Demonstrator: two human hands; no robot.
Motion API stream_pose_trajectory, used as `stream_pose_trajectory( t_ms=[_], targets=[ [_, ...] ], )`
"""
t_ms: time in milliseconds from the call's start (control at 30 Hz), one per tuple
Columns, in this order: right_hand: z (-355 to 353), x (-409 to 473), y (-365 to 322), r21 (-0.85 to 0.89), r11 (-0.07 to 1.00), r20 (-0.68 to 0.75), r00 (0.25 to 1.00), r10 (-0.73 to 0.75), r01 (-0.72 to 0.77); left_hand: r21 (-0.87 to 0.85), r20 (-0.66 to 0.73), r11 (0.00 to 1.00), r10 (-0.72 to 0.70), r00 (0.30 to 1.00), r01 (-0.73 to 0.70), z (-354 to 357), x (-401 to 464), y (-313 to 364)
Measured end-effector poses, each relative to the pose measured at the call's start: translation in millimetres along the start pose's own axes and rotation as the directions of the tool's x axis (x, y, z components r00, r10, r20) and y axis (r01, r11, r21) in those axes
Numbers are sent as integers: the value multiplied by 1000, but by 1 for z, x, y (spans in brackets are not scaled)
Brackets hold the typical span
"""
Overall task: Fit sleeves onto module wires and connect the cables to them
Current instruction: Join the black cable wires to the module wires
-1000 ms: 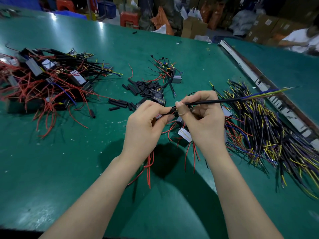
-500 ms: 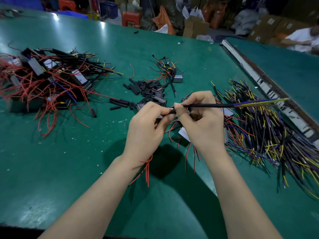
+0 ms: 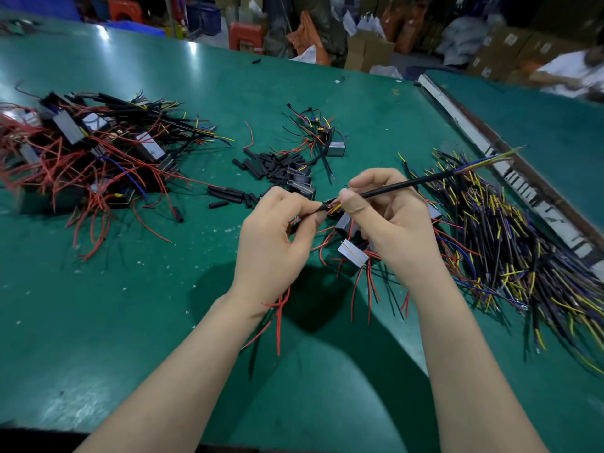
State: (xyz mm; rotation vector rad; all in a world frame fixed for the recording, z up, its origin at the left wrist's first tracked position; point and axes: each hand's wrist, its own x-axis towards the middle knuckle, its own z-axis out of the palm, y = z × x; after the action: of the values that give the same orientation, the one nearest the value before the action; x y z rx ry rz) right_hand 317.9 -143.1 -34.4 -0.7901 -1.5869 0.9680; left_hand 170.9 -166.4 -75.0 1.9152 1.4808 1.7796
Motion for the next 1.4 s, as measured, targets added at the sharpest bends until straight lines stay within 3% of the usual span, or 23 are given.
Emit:
stream_pose_trajectory(
  t_ms=[300, 567, 700, 900, 1067, 1400],
  targets=[
    [-1, 1, 4, 40, 999, -6, 999, 33, -33, 15, 62, 999, 43, 997, -44, -1, -2, 2],
    [3, -2, 7, -212, 974, -13, 996, -88, 83, 179, 118, 979, 75, 990, -95, 0, -4, 1],
    [2, -1, 4, -279, 951, -19, 990, -141, 131, 90, 71, 996, -21, 997, 15, 0, -2, 1],
    [2, -2, 2, -160, 985, 25, 998, -65, 68, 2, 12, 992, -123, 992, 123, -1, -1, 0],
    [1, -1, 3, -62, 998, 44, 999, 9, -6, 38, 19, 997, -73, 997, 72, -1, -2, 0],
    [1, -2, 1, -71, 997, 13, 1000, 11, -10, 35, 56, 999, 29, 998, -31, -2, -3, 2]
  ],
)
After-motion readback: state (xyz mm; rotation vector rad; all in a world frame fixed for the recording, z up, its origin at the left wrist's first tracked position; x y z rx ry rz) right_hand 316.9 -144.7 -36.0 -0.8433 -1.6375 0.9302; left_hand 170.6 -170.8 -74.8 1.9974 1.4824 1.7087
